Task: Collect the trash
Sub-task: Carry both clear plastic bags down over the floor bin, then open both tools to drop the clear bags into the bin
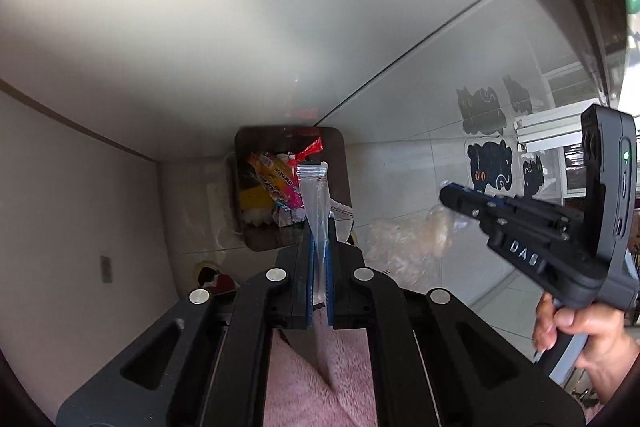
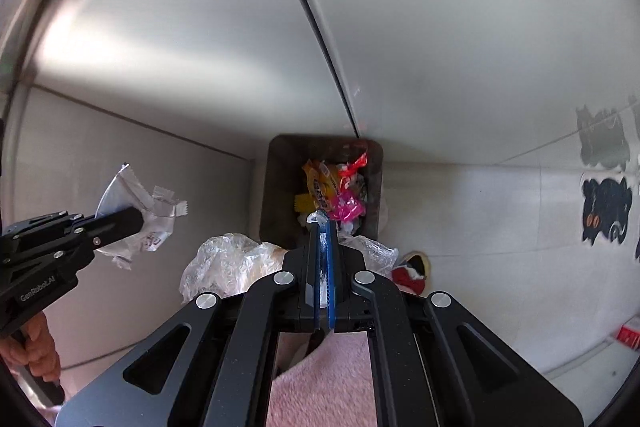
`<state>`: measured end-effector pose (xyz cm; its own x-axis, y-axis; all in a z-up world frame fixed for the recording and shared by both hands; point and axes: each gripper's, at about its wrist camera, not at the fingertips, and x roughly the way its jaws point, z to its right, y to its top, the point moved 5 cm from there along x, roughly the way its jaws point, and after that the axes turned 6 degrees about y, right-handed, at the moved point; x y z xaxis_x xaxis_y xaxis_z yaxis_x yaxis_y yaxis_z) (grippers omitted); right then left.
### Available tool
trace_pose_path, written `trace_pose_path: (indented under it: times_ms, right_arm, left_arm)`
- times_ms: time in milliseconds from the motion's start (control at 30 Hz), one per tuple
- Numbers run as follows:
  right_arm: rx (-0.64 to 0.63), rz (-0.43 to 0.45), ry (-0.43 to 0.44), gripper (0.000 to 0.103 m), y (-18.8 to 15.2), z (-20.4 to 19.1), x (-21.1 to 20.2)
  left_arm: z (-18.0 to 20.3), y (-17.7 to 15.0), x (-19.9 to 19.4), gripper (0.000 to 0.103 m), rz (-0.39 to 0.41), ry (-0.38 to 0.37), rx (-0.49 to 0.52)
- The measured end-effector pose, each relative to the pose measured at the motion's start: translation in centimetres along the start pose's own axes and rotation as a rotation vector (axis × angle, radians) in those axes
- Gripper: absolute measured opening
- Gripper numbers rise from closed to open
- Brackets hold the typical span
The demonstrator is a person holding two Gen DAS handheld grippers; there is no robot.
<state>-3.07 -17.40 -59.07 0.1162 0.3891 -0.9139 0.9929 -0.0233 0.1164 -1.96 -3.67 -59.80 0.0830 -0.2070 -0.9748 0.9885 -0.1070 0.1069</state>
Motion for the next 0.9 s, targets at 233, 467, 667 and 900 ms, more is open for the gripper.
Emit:
trace_pose_path:
  times_ms: [233,467,667,900]
  right_arm:
    - [0.021,-0.021,0.004,0.004,0.3,1.1,4.5]
    - [0.069,-0.038,0.023,0.005,-0.1,2.1,7.6]
    - [0.074,-0.057,0.035,0.007,0.2,2.0,9.4]
    - [0.086,-0.063,0.038,0.007,0.0,1.9,10.1]
  left_arm:
    - [-0.6,1.2,3.8,0.003,-0.027,-0.007,-0.016]
    - [-0.6,1.5,6.7,0.003,-0.038,-0.019,-0.006]
    - [-0.7,2.0,8.1,0.003,-0.049,-0.023,-0.007]
    - [-0.7,2.5,8.2,0.011,-0.05,-0.019,-0.008]
